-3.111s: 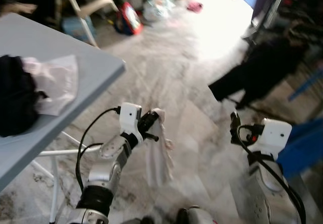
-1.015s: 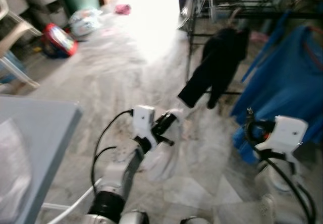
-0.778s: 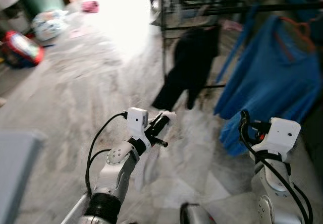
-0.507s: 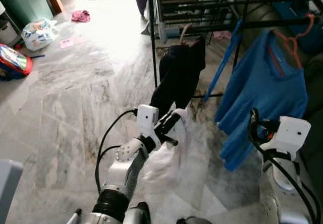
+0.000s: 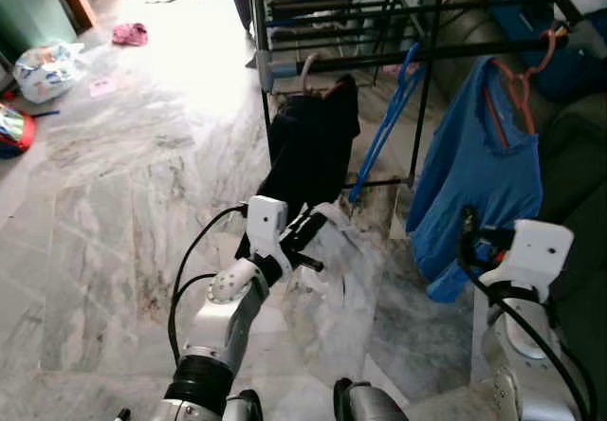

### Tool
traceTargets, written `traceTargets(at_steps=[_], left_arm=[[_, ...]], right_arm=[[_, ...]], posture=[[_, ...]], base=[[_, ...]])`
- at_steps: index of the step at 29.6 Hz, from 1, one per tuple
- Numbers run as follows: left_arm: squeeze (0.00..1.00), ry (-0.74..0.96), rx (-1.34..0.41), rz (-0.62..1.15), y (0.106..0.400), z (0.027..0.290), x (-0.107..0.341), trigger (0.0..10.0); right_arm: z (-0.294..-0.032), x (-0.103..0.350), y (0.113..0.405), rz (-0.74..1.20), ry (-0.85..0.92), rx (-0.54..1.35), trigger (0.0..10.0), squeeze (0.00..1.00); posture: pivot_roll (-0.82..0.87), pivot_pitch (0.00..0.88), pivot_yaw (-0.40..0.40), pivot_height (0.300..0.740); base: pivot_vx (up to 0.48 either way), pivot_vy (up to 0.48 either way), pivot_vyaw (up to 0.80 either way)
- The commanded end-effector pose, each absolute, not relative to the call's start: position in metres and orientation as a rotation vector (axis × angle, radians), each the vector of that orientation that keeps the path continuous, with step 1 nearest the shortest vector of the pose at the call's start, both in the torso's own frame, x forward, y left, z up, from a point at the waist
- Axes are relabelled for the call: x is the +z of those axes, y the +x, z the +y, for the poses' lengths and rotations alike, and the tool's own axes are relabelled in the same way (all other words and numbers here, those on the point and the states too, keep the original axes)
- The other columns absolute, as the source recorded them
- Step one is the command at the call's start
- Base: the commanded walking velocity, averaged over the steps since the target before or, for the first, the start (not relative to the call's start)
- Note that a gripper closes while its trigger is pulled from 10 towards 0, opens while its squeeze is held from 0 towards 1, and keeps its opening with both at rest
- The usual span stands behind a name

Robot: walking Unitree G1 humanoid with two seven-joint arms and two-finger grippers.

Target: Hang hanger

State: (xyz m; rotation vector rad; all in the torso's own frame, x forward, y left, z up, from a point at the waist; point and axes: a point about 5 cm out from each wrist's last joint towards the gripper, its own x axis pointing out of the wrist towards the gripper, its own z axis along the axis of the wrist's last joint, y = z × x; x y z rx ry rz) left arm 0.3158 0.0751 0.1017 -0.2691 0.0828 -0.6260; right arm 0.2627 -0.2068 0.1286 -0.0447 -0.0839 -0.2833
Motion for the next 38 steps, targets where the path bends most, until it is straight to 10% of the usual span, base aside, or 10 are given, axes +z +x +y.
traceTargets(at_steps=[1,38], left_arm=[[0.00,-0.260,-0.635,0.073,0.317,0.076,0.104,10.0],[0.00,-0.284,-0.717,0.039,0.307,0.065,0.105,10.0]], right_arm=[[-0.206,0.129,0.261,-0.085,-0.051,-0.283,10.0,0.00],[-0.210,0.128,0.263,-0.088,-0.079,-0.330,10.0,0.00]], posture=[[-0.14,0.221,0.019,0.740],[-0.13,0.216,0.027,0.740]], base=[[0.000,0.000,0.00],[0.000,0.222,-0.09]])
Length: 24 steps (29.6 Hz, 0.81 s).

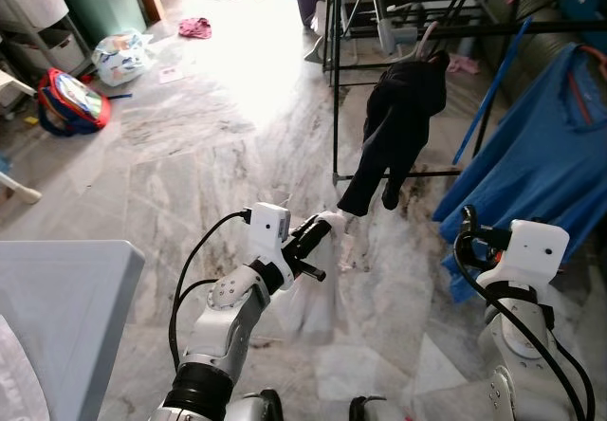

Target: Hang hanger

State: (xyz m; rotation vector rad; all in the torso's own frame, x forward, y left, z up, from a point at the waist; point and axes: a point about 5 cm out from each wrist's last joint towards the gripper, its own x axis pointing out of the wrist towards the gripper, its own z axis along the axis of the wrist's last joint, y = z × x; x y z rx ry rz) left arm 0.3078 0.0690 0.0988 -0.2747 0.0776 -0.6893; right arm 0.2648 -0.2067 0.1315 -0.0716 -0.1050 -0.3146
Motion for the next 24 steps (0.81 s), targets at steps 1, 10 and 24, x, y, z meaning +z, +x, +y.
traceTargets(at_steps=[1,10,24], left_arm=[[0.00,-0.287,-0.717,0.036,0.307,0.065,0.106,10.0],[0.00,-0.306,-0.715,0.013,0.306,0.060,0.108,10.0],[0.00,-0.282,-0.574,-0.134,0.316,0.083,0.133,10.0]], right_arm=[[-0.210,0.128,0.263,-0.089,-0.080,-0.329,10.0,0.00],[-0.211,0.134,0.263,-0.116,-0.124,-0.319,10.0,0.00],[-0.208,0.151,0.249,-0.197,-0.215,-0.290,10.0,0.00]], posture=[[-0.13,0.215,0.027,0.740],[-0.14,0.210,0.017,0.740],[-0.13,0.142,0.017,0.740]], base=[[0.000,0.000,-0.80],[0.081,0.000,-0.55],[0.254,0.000,0.00]])
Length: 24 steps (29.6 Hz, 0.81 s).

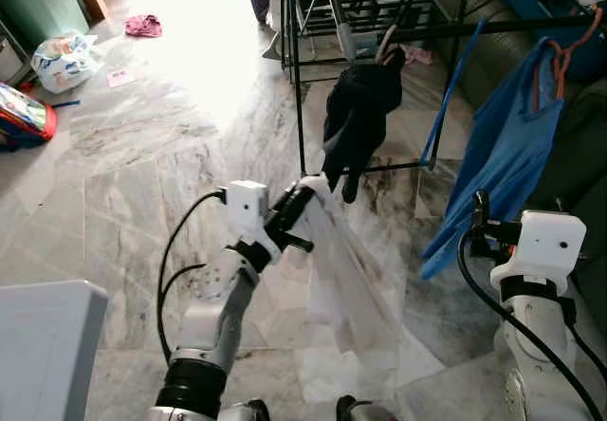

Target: Hang hanger

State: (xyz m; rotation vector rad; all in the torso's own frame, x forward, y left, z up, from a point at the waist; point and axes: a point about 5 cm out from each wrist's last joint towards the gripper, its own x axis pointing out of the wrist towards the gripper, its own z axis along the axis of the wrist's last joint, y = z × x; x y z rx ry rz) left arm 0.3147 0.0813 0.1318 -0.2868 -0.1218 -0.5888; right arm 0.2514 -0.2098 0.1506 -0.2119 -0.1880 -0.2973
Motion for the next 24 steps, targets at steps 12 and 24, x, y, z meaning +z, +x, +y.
traceTargets(at_steps=[12,24], left_arm=[[0.00,-0.278,-0.605,-0.131,0.319,0.075,0.134,10.0],[0.00,-0.274,-0.651,-0.091,0.317,0.066,0.125,10.0]], right_arm=[[-0.202,0.154,0.255,-0.214,-0.210,-0.288,10.0,0.00],[-0.201,0.148,0.253,-0.193,-0.207,-0.296,10.0,0.00]], posture=[[-0.13,0.091,0.033,0.740],[-0.15,0.036,0.042,0.740]], base=[[0.329,0.000,0.00],[0.380,0.000,0.00]])
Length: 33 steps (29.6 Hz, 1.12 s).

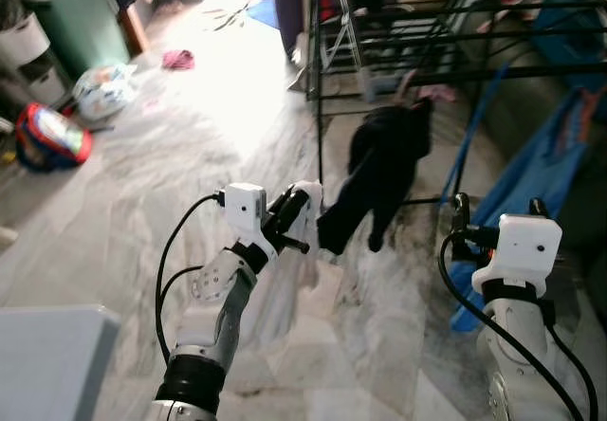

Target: Hang hanger

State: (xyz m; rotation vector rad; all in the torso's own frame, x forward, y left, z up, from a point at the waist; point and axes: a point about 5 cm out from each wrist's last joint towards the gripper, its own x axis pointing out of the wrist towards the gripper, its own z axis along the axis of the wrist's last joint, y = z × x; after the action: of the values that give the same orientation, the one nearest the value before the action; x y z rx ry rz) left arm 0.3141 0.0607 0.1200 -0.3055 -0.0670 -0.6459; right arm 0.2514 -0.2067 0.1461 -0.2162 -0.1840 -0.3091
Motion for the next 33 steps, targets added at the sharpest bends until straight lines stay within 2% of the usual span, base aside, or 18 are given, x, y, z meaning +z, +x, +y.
traceTargets(at_steps=[1,10,17,26,33], left_arm=[[0.00,-0.274,-0.653,-0.092,0.317,0.065,0.125,10.0],[0.00,-0.277,-0.662,-0.093,0.316,0.062,0.125,10.0],[0.00,-0.281,-0.646,-0.081,0.315,0.063,0.123,10.0],[0.00,-0.260,-0.647,-0.054,0.309,0.068,0.115,10.0],[0.00,-0.232,-0.663,-0.037,0.306,0.072,0.111,10.0]], right_arm=[[-0.202,0.148,0.254,-0.194,-0.208,-0.300,10.0,0.00],[-0.204,0.148,0.253,-0.192,-0.207,-0.313,10.0,0.00],[-0.203,0.147,0.255,-0.184,-0.206,-0.312,10.0,0.00],[-0.202,0.145,0.258,-0.156,-0.185,-0.295,10.0,0.00],[-0.195,0.135,0.275,-0.076,-0.134,-0.229,10.0,0.00]], posture=[[-0.16,0.038,0.044,0.740],[-0.17,0.072,0.046,0.740],[-0.16,0.105,0.037,0.740],[-0.15,0.152,0.022,0.740],[-0.14,0.192,0.018,0.740]], base=[[0.390,0.000,0.00],[0.385,0.000,-0.46],[0.321,0.000,0.00],[0.000,0.000,0.00],[0.000,0.000,0.00]])
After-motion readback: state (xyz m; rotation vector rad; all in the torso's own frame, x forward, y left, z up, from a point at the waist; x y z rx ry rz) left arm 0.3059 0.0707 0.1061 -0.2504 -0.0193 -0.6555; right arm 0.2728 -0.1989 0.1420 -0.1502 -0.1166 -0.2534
